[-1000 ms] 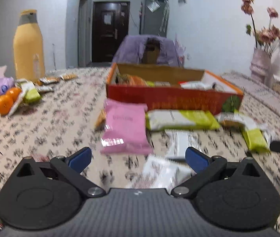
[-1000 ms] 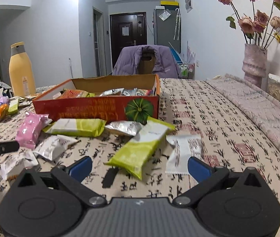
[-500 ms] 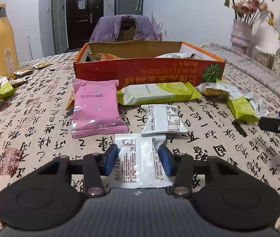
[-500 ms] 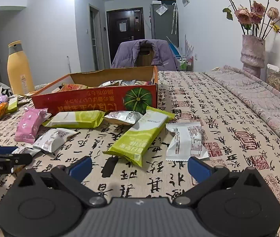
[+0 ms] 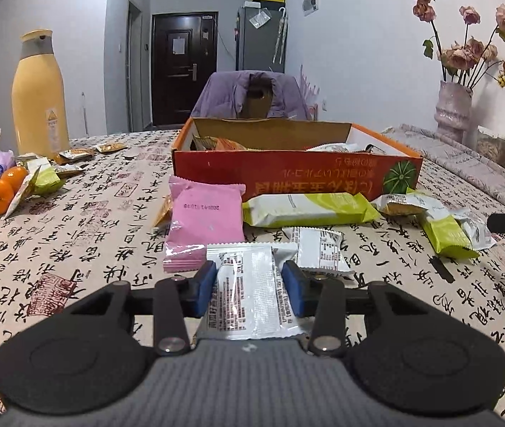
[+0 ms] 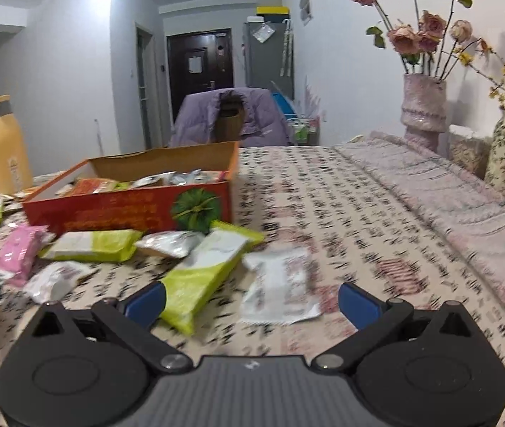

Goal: Organize snacks
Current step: 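Grasp a white wrapped packet with the left tool while the right tool grasps another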

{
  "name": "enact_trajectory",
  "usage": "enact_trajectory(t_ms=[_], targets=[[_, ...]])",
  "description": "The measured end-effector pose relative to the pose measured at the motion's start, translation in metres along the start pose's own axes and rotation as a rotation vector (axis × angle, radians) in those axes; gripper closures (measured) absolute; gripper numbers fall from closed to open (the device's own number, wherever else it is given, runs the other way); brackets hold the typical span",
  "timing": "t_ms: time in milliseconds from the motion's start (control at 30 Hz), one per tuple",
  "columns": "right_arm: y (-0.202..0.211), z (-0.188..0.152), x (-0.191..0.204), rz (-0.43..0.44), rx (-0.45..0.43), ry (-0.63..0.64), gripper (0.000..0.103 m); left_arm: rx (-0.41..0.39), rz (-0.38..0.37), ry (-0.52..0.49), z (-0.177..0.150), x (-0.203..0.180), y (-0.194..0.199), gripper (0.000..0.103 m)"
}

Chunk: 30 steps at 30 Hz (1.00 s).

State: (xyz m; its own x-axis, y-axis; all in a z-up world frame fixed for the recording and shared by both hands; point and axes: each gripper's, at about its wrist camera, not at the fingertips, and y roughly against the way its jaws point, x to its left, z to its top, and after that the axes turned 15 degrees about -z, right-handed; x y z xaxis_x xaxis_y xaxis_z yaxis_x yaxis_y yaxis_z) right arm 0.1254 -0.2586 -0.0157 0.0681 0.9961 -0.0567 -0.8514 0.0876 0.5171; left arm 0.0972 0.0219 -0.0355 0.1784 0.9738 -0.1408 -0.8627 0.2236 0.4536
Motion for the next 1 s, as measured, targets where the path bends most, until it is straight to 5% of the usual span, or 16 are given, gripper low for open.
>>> enact_trajectory(t_ms=[133,400,467,733,1000], targets=[[-0.023,0.011,-0.001,-0.047,0.033,0.052,0.014,-0.002,-0.001,-0.002,-0.001,0.000,0.000,0.061],[-0.073,0.018,0.006,-0.049,0.158,0.071,0.018,-0.003,0.001,-0.006,-0.002,0.000,0.000,0.061],[-0.080,0.018,0.009,-0.052,0.178,0.078,0.035,-0.004,0.004,-0.007,-0.002,0.000,0.000,0.061],[-0.078,0.015,0.014,-0.023,0.152,0.074,0.062,-0.002,0.004,-0.006,-0.002,0.000,0.000,0.061],[-0.054,0.016,0.003,-0.023,0.083,0.024,0.063,-0.005,-0.002,-0.006,-0.002,0.001,0.000,0.061]])
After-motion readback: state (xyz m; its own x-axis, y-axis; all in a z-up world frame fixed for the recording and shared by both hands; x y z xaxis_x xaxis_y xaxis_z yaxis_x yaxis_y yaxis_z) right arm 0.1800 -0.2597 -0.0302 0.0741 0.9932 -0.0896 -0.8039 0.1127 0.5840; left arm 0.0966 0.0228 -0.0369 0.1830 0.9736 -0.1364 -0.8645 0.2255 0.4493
